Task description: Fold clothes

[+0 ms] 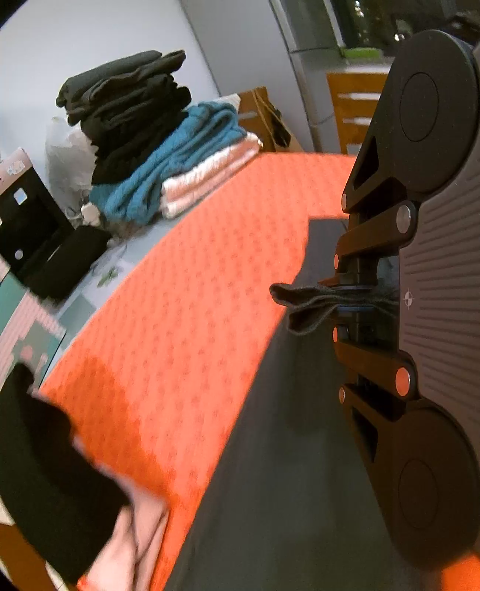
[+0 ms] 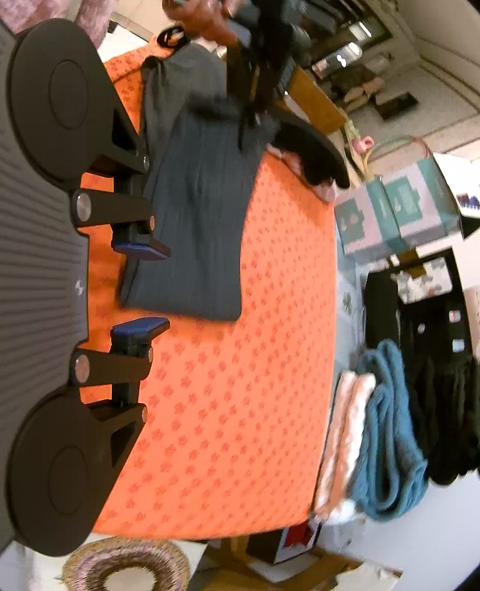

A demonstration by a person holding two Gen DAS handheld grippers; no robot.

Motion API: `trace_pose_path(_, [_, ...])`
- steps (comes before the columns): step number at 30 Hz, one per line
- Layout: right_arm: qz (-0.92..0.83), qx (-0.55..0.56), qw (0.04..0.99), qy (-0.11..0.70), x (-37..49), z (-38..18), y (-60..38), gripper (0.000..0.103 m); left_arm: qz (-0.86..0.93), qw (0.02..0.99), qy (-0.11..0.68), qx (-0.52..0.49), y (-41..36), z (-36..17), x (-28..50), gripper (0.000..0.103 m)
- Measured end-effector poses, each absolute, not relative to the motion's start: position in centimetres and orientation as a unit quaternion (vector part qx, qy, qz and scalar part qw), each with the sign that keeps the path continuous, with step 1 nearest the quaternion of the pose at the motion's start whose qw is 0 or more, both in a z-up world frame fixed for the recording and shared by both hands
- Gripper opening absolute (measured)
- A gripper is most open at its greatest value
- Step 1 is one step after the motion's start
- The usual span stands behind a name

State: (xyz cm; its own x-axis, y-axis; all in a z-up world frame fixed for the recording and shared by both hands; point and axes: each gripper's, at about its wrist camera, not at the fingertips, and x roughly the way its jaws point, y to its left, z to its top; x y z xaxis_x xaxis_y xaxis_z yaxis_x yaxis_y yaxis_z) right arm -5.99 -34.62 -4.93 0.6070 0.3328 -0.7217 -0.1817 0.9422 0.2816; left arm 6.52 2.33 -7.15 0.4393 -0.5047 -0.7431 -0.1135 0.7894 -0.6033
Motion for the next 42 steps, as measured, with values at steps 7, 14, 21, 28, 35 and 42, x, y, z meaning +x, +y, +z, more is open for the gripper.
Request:
trace_pose_path(7, [0.138,0.084,0.889,0.428,-5.2,-5.4,-34.7,0.039,-0.098,0.792,0.517,-0.308,9.4,-8.9,5.5,0.010])
trace_pose_path(14, [0.151,0.058,0.887,0.433,-4.5,-5.3,-33.2,0.039,-0.084,0.802,0.519,-0.285,11.9,-9.3,5.7,0.010])
trace_pose_path(21, [0.153,0.053,0.884,0.438,-4.3,-5.5,-33.0,0.039,-0.071,0.802,0.522,-0.281,12.8,-10.0,6.0,0.010])
trace_pose_path(28, [0.145,0.054,0.883,0.443,-4.0,-5.7,-33.3,0.039,-0.059,0.803,0.526,-0.272,13.5,-10.7,6.4,0.010])
trace_pose_path(35, [0.141,0.055,0.881,0.447,-3.7,-6.1,-33.3,0.039,-0.040,0.806,0.518,-0.282,14.2,-11.2,7.2,0.010])
trace_pose_path(42, [0.138,0.053,0.881,0.450,-3.6,-6.2,-33.2,0.039,-0.007,0.812,0.512,-0.281,14.7,-11.5,7.5,0.013])
